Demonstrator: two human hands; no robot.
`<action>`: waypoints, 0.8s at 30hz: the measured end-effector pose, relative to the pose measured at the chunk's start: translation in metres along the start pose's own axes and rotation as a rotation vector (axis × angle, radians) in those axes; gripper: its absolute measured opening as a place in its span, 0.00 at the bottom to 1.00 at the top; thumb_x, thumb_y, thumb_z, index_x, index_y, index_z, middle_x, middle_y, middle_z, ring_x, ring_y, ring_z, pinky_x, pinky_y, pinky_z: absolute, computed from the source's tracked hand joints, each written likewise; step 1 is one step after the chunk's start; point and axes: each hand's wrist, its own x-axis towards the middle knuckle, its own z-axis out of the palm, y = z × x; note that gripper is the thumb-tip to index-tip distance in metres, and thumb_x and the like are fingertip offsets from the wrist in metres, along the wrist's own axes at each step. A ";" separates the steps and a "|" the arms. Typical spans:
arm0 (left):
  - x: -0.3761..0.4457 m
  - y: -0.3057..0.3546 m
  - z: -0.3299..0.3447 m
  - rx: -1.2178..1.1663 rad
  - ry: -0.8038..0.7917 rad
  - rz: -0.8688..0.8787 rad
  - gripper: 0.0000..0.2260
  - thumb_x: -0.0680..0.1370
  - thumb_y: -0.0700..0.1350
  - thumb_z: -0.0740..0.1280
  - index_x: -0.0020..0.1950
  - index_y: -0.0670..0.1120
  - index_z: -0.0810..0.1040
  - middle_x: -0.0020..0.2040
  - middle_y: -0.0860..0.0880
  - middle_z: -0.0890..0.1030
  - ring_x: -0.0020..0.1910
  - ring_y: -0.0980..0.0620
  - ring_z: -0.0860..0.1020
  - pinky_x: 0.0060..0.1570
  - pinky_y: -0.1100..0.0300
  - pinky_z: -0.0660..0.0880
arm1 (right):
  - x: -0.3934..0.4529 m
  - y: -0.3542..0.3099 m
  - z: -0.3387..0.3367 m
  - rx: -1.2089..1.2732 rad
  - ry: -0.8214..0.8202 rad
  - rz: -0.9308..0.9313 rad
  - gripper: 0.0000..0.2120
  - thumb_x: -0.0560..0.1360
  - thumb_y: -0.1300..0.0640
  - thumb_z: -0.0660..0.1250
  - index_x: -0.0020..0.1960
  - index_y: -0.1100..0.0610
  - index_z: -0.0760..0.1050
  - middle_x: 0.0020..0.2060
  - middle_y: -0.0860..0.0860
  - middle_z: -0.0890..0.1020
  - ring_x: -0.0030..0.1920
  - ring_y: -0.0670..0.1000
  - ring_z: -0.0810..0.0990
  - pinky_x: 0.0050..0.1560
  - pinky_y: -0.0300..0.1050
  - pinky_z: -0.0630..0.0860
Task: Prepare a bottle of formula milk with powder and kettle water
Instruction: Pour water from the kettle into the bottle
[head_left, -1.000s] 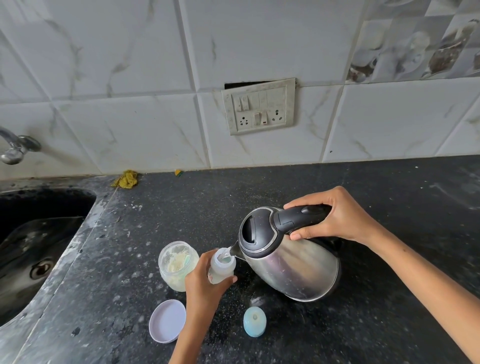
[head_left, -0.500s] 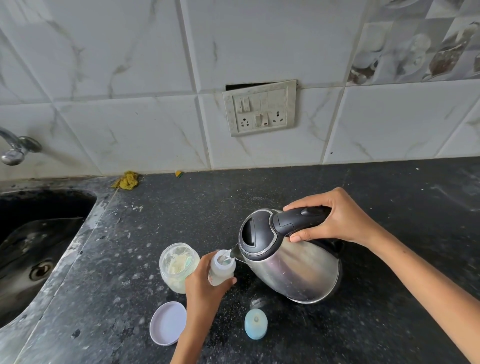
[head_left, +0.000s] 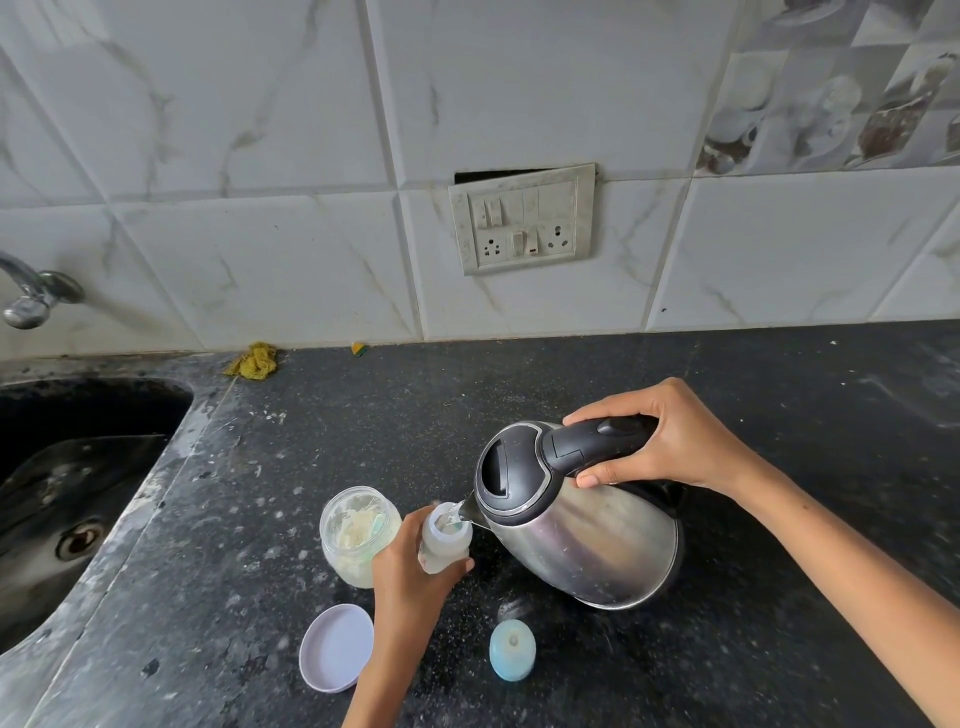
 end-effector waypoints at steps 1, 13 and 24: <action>0.000 0.000 0.000 -0.002 -0.003 -0.002 0.27 0.62 0.39 0.82 0.59 0.50 0.78 0.50 0.57 0.84 0.51 0.57 0.80 0.51 0.58 0.78 | 0.000 0.000 0.000 0.000 -0.001 0.000 0.24 0.57 0.56 0.84 0.52 0.50 0.85 0.45 0.41 0.87 0.49 0.40 0.85 0.54 0.38 0.79; -0.003 0.000 0.000 -0.025 0.014 -0.024 0.27 0.62 0.39 0.81 0.59 0.50 0.79 0.50 0.56 0.84 0.51 0.57 0.80 0.51 0.61 0.76 | 0.003 -0.002 0.003 -0.043 -0.012 -0.022 0.24 0.57 0.54 0.84 0.52 0.49 0.85 0.44 0.39 0.86 0.47 0.38 0.84 0.52 0.35 0.78; -0.002 0.007 0.007 -0.033 -0.001 -0.029 0.28 0.62 0.40 0.82 0.59 0.49 0.78 0.50 0.56 0.83 0.51 0.58 0.80 0.50 0.65 0.76 | -0.005 0.013 -0.004 0.014 0.038 -0.029 0.25 0.56 0.55 0.84 0.52 0.48 0.85 0.45 0.41 0.87 0.48 0.41 0.85 0.52 0.37 0.79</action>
